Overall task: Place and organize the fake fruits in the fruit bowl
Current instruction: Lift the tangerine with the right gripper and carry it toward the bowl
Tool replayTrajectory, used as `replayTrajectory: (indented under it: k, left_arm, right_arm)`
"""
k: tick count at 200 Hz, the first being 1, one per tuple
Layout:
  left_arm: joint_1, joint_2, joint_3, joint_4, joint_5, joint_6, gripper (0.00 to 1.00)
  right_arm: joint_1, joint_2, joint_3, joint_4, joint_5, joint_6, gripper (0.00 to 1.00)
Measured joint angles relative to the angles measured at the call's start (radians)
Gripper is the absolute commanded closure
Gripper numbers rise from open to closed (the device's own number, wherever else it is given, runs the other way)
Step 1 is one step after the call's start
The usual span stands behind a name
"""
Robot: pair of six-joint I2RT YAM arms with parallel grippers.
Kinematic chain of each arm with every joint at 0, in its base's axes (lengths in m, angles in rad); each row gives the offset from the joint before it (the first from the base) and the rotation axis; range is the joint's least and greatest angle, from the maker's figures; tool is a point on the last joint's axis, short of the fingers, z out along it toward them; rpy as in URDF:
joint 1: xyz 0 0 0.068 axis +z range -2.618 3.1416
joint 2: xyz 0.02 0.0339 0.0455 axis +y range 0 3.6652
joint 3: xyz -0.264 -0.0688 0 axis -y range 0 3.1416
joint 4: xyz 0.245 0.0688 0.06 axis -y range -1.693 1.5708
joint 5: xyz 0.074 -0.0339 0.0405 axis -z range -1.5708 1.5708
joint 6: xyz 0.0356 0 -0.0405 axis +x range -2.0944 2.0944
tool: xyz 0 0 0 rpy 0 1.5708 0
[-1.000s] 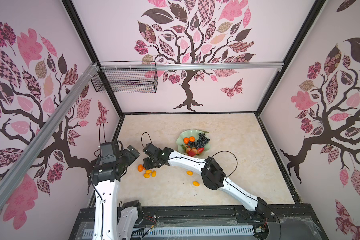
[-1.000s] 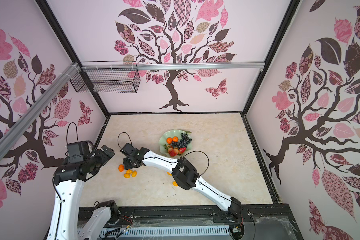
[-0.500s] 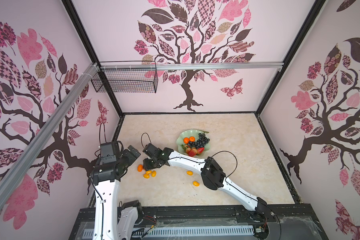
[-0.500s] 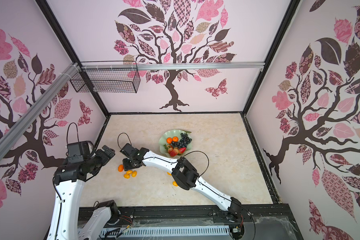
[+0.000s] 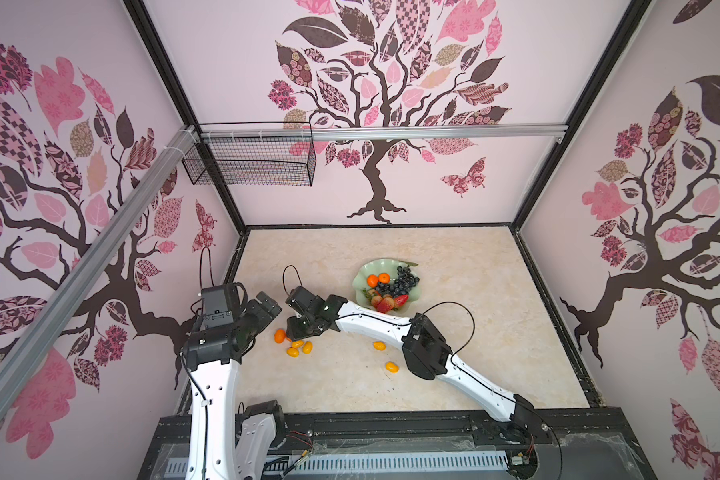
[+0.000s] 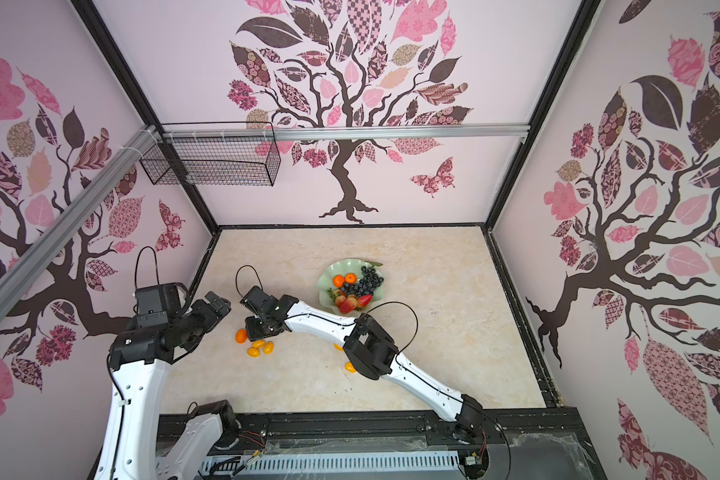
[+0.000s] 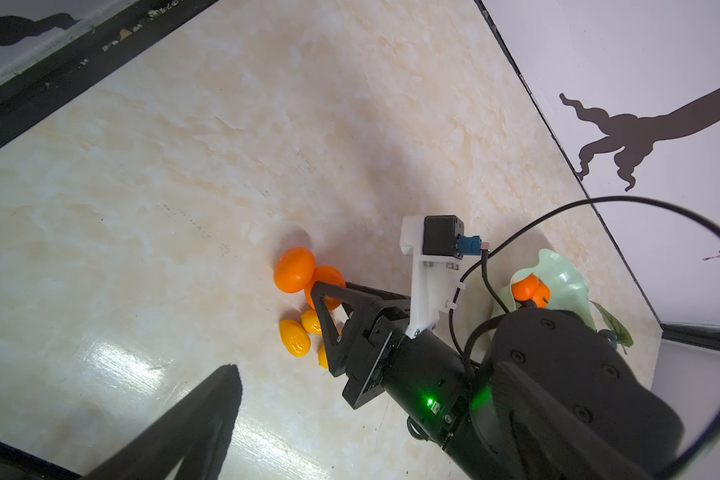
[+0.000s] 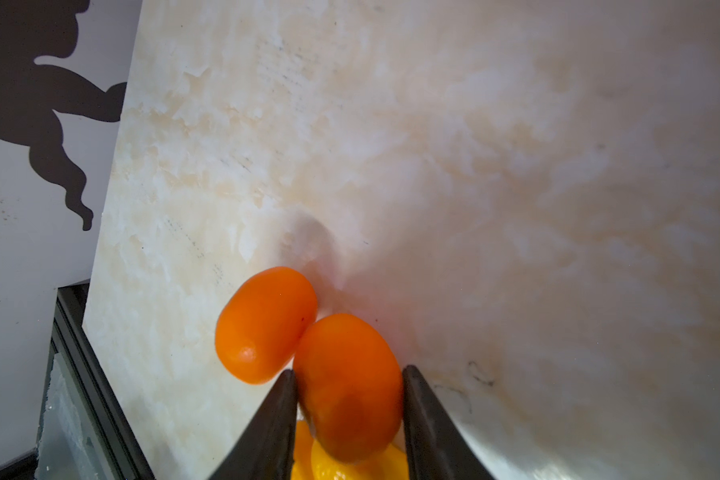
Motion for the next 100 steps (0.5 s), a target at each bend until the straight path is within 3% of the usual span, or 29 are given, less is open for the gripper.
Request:
replayTrajectory:
  k: [47,100]
  left_arm:
    - [0.0,-0.002,-0.04,0.039,0.09,0.019,0.02]
    - [0.0,-0.003,-0.045,0.055,0.155,0.038,0.02]
  right_arm:
    - [-0.023,-0.008,-0.022,0.03,-0.015,0.031,0.62]
    - [-0.057,-0.109,-0.166,0.058,-0.003,0.045,0.62]
